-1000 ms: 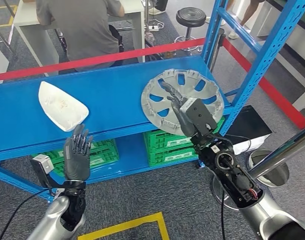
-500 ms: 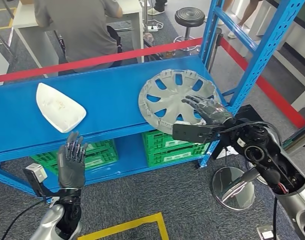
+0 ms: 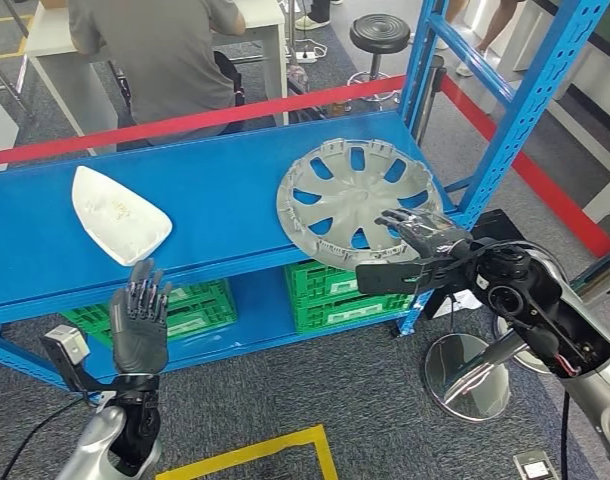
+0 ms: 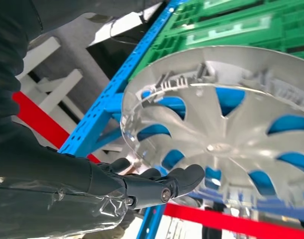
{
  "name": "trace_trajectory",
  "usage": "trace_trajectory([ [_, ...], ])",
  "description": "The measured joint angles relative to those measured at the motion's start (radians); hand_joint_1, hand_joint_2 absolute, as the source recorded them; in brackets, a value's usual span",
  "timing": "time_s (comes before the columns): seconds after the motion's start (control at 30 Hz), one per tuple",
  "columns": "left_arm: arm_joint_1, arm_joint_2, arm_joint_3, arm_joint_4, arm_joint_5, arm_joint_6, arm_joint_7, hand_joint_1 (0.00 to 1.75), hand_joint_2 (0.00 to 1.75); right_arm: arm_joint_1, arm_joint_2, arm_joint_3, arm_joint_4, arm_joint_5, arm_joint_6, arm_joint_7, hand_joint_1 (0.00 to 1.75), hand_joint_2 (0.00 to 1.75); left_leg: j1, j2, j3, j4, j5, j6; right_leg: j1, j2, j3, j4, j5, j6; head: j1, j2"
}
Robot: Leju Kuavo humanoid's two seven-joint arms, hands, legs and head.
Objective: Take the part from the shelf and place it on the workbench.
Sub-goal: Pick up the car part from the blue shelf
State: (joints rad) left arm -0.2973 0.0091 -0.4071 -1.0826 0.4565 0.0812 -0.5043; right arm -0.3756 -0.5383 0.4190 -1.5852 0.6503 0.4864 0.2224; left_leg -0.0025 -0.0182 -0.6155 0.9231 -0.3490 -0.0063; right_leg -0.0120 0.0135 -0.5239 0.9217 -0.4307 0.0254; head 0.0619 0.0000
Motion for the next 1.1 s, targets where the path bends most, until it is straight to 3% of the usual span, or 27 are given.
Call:
trace_trajectory([
  [0.77,-0.037,-0.021,0.003,0.01,-0.005,-0.02,-0.012,0.0,0.0,-0.108,0.002,0.128,0.493,0.125,-0.206,-0.272,0.0,1.75,0.0,-0.001,0.0,0.0,0.0,0.0,0.0,0.0,0.0,0.0,0.0,0.0,-0.001,0.0],
  [1.1,-0.057,-0.026,0.003,0.03,0.002,-0.029,-0.023,0.0,0.0,-0.177,0.014,0.149,0.669,0.117,-0.227,-0.383,0.0,1.75,0.0,0.0,0.003,0.0,0.0,0.0,0.0,0.0,0.003,0.0,0.0,0.0,-0.001,0.0],
])
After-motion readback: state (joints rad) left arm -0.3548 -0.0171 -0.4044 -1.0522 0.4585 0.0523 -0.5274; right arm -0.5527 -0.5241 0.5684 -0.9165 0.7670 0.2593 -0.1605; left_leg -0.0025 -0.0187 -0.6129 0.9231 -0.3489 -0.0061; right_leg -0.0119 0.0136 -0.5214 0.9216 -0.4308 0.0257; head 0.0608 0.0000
